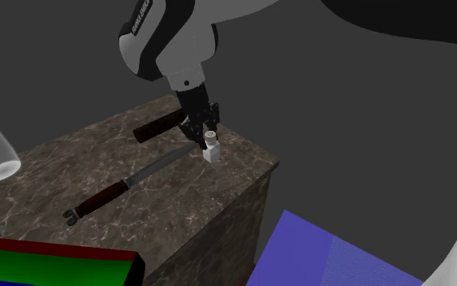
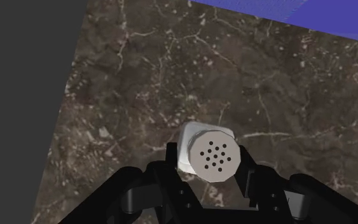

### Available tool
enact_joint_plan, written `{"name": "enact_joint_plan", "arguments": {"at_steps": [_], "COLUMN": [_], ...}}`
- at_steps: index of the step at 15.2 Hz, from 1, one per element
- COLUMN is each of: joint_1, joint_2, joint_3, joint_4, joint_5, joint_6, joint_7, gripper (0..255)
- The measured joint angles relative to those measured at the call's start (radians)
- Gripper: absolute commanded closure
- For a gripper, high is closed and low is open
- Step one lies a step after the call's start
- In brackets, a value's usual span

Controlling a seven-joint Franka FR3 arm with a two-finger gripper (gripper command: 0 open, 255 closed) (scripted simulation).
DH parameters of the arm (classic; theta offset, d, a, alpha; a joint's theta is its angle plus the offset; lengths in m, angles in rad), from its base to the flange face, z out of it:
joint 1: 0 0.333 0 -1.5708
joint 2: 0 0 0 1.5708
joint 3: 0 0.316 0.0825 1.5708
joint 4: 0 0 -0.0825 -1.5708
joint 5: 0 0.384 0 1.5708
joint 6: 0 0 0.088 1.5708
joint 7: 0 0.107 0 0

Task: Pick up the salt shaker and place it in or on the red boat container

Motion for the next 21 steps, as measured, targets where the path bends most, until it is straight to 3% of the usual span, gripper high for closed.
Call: {"name": "enact_joint_plan", "arguments": {"at_steps": [8, 21], "joint_1": [-0.001, 0.004], "joint_2": [-0.001, -0.061], "joint_3": [-0.001, -0.004], "joint_4": [0.005, 0.095], "joint_5": [0.000, -0.011], "joint_6": [-0.006, -0.156], "joint_7": [-0.001, -0.004], "gripper": [255, 255]}}
